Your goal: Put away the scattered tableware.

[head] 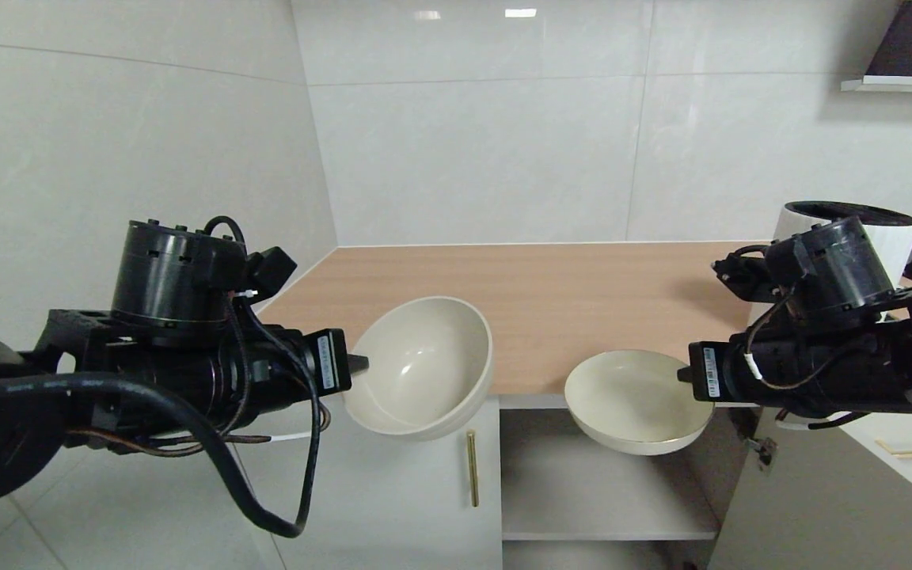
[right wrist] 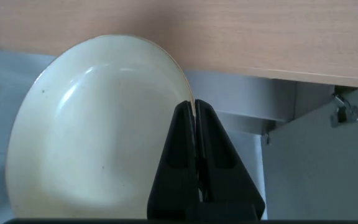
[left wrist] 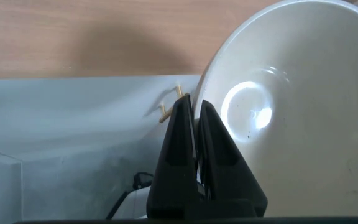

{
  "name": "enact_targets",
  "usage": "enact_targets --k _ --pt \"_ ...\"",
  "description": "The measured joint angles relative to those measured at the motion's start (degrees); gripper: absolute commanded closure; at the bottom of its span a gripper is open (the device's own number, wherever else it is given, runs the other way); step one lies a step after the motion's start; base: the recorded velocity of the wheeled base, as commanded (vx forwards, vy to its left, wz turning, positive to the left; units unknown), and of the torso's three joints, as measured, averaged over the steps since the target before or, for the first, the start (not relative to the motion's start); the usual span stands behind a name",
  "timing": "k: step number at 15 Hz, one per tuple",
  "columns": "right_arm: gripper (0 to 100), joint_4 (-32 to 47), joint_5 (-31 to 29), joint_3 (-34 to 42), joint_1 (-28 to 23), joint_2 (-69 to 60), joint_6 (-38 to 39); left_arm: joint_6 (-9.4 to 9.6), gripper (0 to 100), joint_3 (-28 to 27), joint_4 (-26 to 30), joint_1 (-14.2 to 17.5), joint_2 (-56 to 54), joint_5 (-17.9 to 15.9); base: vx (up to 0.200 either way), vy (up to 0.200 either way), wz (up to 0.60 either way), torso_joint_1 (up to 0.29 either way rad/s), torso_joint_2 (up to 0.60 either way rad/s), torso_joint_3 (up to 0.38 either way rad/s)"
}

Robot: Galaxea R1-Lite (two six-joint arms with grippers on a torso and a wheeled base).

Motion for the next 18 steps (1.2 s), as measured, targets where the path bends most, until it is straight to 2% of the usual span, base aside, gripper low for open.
enact_targets --k 1,13,18 --pt "100 0.01 0.0 0.04 -0.02 0.0 0.0 -0.02 100 0.0 -0.02 -0.05 0.22 0.0 -0.2 0.0 0.0 -0.012 0.0 0.007" --pt "100 0.04 -0.06 0.11 -0.06 0.22 -0.3 0.0 100 0.07 -0.17 -0.09 1.65 -0.11 0.0 0.0 0.0 0.0 0.0 0.0" --pt "100 -0.02 -0.09 0.59 -0.06 0.56 -1.54 0.0 100 0.09 -0.2 -0.07 1.78 -0.2 0.0 0.0 0.0 -0.147 0.37 0.218"
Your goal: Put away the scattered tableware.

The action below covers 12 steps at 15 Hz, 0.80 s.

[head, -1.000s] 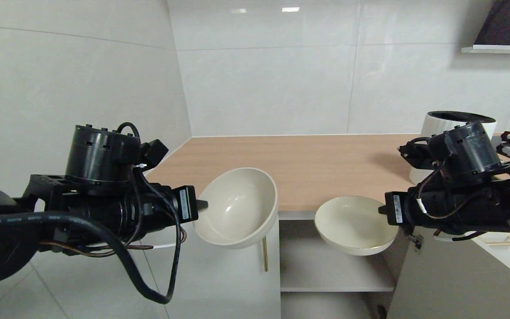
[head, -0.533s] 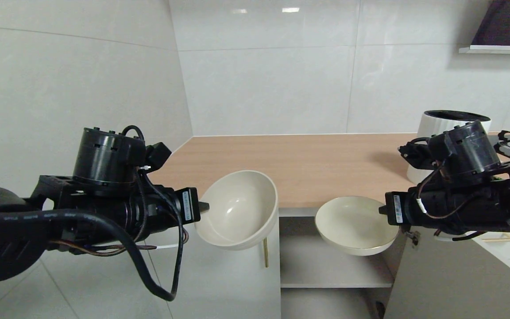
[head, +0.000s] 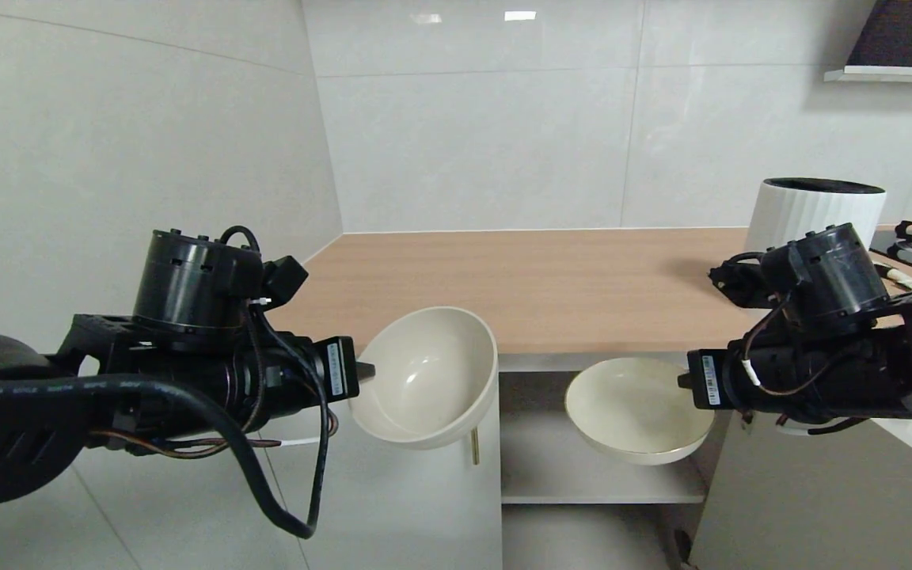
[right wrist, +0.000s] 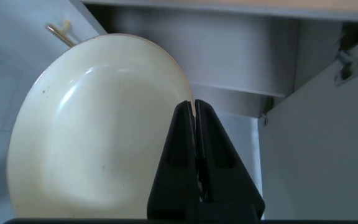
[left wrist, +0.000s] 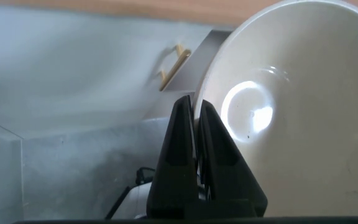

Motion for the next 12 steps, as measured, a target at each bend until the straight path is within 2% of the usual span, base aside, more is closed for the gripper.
enact_targets --k 10,12 --pt "100 -0.55 0.07 0.0 -0.16 1.58 -0.11 0.0 100 -0.01 0.0 0.02 0.78 0.0 0.0 0.0 0.0 -0.149 0.45 0.297" --pt "100 -1.39 0.05 0.0 -0.41 2.08 -0.13 -0.02 100 -0.09 0.02 0.02 0.98 0.0 0.0 0.0 0.0 0.036 0.08 0.0"
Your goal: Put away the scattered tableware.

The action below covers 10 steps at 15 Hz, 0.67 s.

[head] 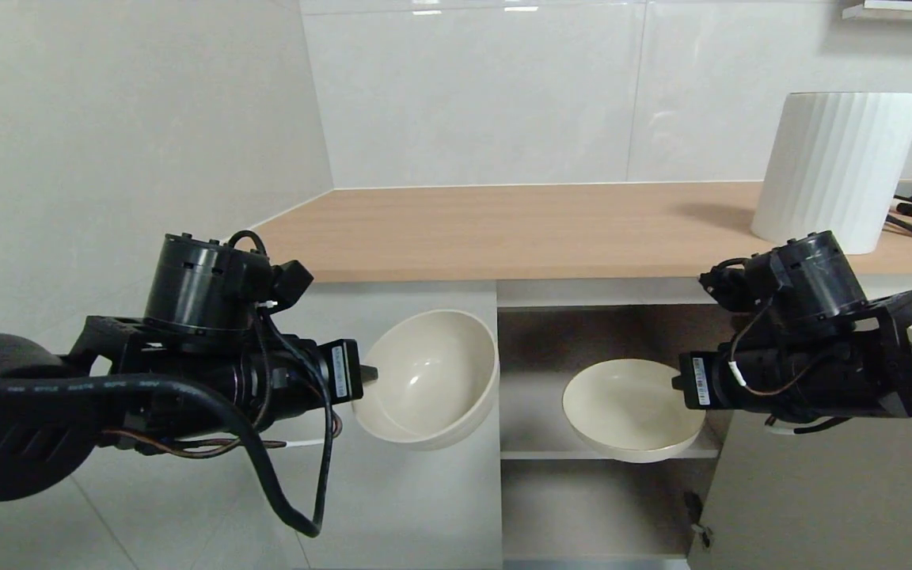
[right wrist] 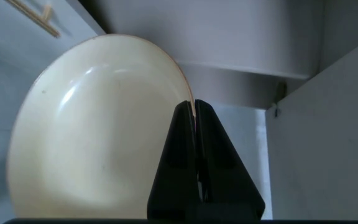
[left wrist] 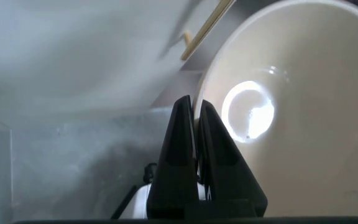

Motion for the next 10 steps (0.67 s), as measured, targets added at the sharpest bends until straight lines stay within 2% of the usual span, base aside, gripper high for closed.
enact_targets --k 10 --pt "100 -3.8 -0.33 -0.06 -0.66 7.58 -1.05 0.05 100 -0.17 -0.07 -0.04 1.02 0.02 0.0 0.0 0.0 -0.028 0.04 0.038"
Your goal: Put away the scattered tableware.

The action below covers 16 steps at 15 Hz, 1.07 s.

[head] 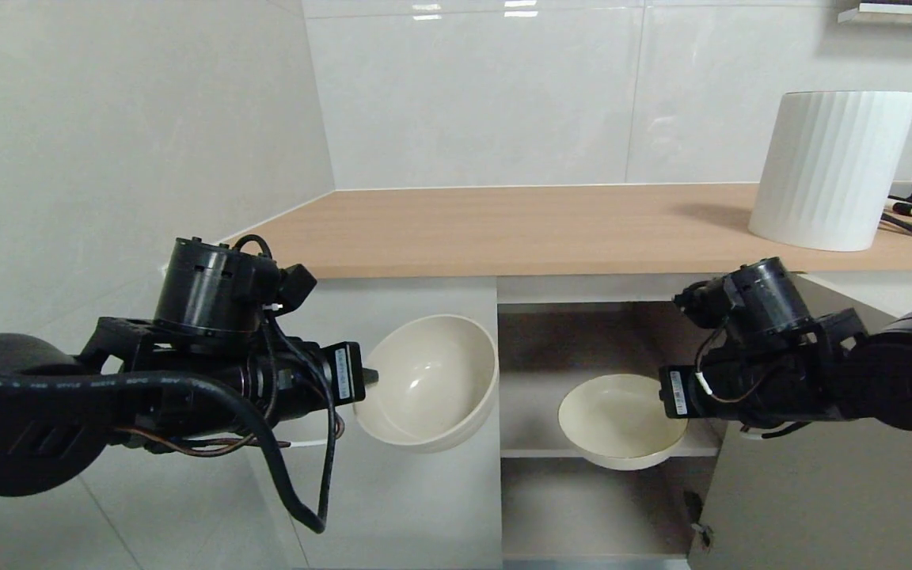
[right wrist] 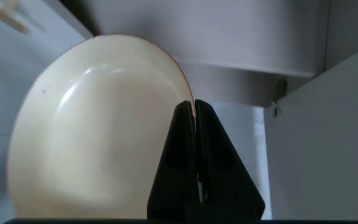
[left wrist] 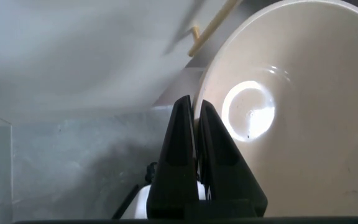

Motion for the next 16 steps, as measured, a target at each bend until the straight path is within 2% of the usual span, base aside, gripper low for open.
enact_targets --k 5,9,13,16 --pt "100 -6.92 -0.32 -0.16 0.3 11.39 0.0 -0.02 100 -0.02 0.02 0.0 0.11 -0.02 0.0 0.0 0.0 0.0 0.0 0.0" --pt "100 -15.57 -0.44 -1.23 -0.72 20.21 0.2 -0.02 100 -0.02 0.0 0.0 0.13 -0.02 0.0 0.0 0.0 0.0 0.0 0.0" --pt "100 -17.24 -1.56 -7.11 -3.02 28.39 1.51 -0.05 100 -0.02 0.0 0.0 0.49 -0.02 0.0 0.0 0.0 0.0 0.0 0.0" --pt "100 -19.81 -6.1 -11.96 -4.68 33.77 2.69 -0.02 100 0.0 0.02 0.0 0.71 -0.02 0.0 0.0 0.0 0.0 0.0 0.0"
